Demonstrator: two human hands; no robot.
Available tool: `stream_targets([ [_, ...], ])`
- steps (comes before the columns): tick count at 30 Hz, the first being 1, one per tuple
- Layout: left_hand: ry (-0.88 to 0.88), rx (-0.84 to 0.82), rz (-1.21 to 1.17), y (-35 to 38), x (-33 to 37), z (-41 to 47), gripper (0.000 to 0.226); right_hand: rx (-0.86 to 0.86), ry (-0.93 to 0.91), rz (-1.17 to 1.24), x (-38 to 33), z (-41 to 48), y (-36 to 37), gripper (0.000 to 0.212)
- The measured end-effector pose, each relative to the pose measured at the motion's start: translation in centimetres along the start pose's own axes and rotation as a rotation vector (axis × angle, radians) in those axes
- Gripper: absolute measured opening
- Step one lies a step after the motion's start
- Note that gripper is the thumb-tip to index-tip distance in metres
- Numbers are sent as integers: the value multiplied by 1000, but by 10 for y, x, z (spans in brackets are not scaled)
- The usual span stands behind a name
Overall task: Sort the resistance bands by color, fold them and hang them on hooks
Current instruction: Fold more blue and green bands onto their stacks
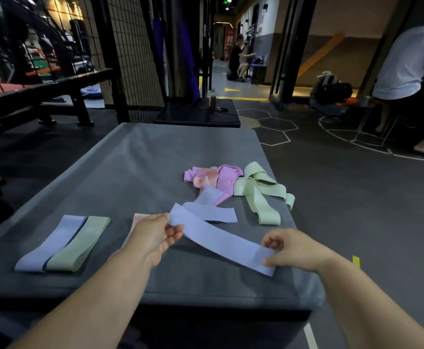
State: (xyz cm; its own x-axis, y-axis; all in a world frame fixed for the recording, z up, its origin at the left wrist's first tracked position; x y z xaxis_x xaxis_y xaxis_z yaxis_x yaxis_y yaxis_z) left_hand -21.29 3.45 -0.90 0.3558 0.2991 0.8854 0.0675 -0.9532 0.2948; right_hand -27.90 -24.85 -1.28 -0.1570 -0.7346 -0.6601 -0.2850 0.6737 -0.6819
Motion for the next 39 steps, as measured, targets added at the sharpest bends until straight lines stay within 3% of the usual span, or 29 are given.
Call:
stream_targets([
  [4, 15, -8, 34, -3, 2, 3, 18, 6, 110, -133, 14, 0, 3, 25],
  [7, 0, -28, 76, -3, -6, 7, 17, 44, 109, -157, 18, 1, 0, 16],
  [13, -24, -40, 80, -7, -15, 14, 14, 235, 85, -115, 19, -3, -24, 11],
  [23, -26, -94, 214, -5, -24, 22, 27, 350, 174, -50, 32, 5, -28, 10],
  [31, -9, -77, 161, -1, -24, 30, 27, 535, 54, 29, 22, -1, -42, 22],
  [34, 60, -108, 360, -1, -22, 33, 11, 461, 60, 5, 26, 0, -37, 26],
  [39, 169, -228, 762, 4, -23, 29, 34, 320, 122, -51, 33, -4, -30, 20],
])
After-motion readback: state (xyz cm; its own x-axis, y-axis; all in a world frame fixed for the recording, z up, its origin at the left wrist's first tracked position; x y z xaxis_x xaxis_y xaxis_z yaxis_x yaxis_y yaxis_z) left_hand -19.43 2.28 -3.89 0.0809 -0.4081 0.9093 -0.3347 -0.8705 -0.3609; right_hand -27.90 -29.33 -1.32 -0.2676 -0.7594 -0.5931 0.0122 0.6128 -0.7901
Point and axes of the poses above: each hand's wrist, its own z-axis towards the middle knuckle, its own y-axis out of the palm, x = y × z, the point moved 7 cm from there along z, towards the middle knuckle, and after that the axes turned 6 degrees about -x, right-handed, at the moved point
